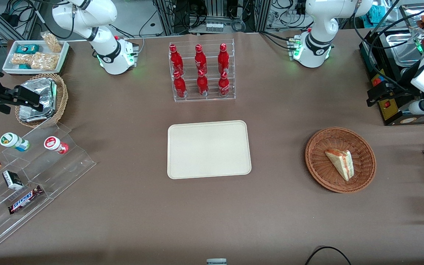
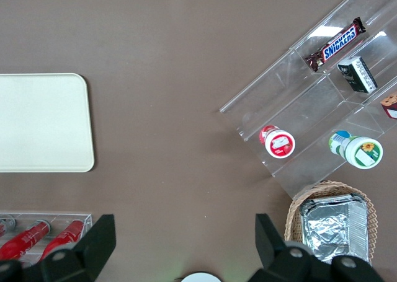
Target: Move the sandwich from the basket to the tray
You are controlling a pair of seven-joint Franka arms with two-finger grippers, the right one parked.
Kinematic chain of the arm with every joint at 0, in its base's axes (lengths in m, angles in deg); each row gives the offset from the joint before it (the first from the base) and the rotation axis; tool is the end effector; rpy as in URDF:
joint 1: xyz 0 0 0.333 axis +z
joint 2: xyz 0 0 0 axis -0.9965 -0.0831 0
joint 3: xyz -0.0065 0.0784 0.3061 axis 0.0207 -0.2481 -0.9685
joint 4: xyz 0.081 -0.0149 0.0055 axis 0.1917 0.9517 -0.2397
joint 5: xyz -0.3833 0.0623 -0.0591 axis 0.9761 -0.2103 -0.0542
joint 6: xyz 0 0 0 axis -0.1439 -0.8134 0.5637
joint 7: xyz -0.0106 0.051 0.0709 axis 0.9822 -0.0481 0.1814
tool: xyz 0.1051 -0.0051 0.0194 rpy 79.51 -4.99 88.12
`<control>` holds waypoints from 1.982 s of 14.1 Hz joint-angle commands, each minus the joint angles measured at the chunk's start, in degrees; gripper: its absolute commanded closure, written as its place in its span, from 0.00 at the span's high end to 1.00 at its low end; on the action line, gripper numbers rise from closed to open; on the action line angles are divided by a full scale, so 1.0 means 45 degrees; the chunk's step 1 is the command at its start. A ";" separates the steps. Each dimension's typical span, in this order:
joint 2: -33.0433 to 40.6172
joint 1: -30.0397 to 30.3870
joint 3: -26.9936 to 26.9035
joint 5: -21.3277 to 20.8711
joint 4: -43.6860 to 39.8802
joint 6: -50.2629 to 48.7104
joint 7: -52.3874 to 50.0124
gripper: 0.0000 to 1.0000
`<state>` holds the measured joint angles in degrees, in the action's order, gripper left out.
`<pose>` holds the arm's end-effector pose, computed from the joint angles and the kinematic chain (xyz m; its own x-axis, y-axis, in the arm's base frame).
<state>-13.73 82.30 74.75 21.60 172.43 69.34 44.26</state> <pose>0.5422 -0.0340 0.6280 0.9976 0.0394 -0.0562 0.0403 -0.9991 0.0140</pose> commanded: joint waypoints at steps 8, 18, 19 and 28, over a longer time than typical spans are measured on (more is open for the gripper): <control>-0.0093 0.0046 -0.0016 0.0141 -0.0205 -0.0218 0.0232 1.00; -0.0308 0.0065 -0.0036 -0.0035 0.1468 0.0966 0.0251 1.00; -0.0308 0.0065 -0.0036 -0.0054 0.2306 0.1766 0.0290 1.00; -0.1495 0.0104 -0.0660 0.0082 0.7706 0.9682 0.0232 1.00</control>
<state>-19.28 82.64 72.01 21.56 205.52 109.43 45.12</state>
